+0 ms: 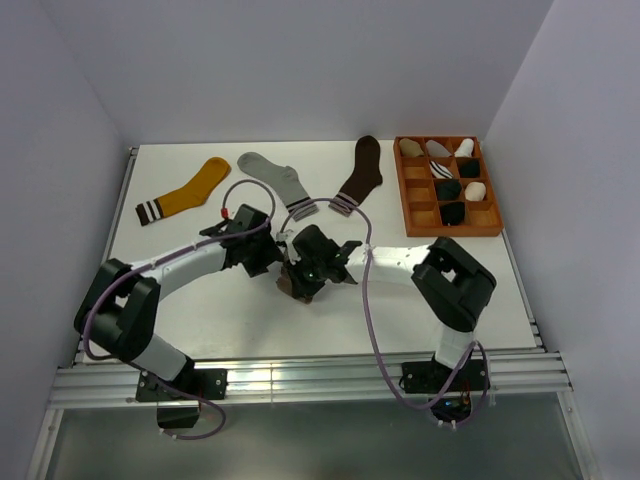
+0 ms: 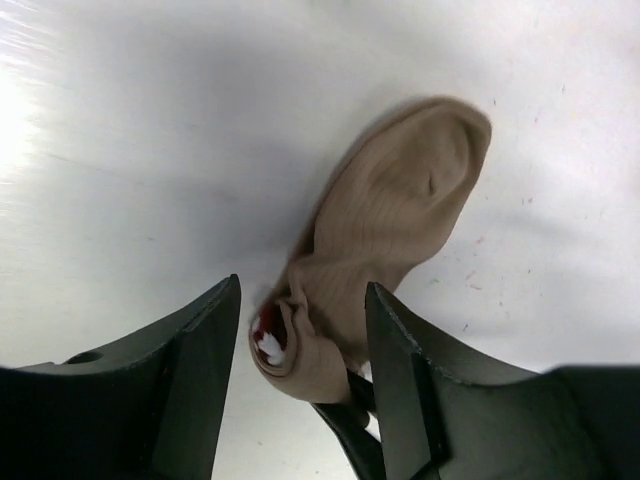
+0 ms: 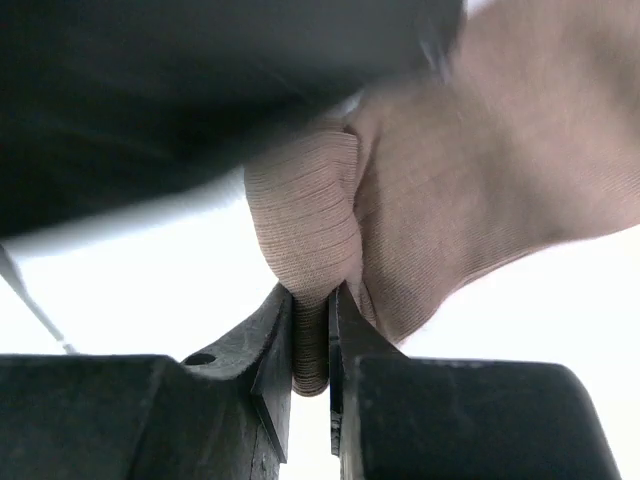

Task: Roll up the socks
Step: Roll the sock at the center of the board.

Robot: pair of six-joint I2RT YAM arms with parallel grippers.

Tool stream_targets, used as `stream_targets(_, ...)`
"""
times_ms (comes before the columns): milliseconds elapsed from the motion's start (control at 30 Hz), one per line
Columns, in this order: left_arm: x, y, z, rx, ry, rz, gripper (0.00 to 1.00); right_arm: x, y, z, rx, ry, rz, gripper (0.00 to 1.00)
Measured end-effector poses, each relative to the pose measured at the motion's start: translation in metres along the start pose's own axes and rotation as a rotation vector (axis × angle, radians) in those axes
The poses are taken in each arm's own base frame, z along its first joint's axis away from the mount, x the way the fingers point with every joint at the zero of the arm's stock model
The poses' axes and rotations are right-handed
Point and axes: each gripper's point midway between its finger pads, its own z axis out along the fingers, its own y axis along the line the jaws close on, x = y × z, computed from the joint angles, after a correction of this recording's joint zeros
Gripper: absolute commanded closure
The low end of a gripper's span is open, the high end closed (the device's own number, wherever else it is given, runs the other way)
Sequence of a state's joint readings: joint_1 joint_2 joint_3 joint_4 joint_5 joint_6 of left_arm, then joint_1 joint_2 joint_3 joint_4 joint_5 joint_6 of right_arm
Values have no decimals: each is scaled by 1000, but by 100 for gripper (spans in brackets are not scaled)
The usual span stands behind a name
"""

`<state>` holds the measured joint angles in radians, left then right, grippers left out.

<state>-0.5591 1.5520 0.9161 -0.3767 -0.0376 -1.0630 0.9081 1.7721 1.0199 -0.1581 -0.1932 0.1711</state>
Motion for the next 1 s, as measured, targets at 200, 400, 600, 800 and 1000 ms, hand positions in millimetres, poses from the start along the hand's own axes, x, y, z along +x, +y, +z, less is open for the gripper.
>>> stream_targets(200, -2, 26, -12, -6, -41, -54, 44, 4, 2, 1, -178, 103, 152, 100)
stream_targets(400, 4, 37, -8, -9, -38, -57, 51, 7, 7, 0, -228, 146, 182, 100)
stream_targets(600, 1, 25, 10, 10, -22, -26, 64, 9, 11, 0, -254, 170, 189, 100)
stream_targets(800, -3, 7, 34, 37, 7, 13, 79, 8, 16, 0, -280, 199, 199, 100)
stream_targets(1000, 1, -1, 44, 80, 34, 21, 87, 8, 23, -1, -324, 228, 219, 100)
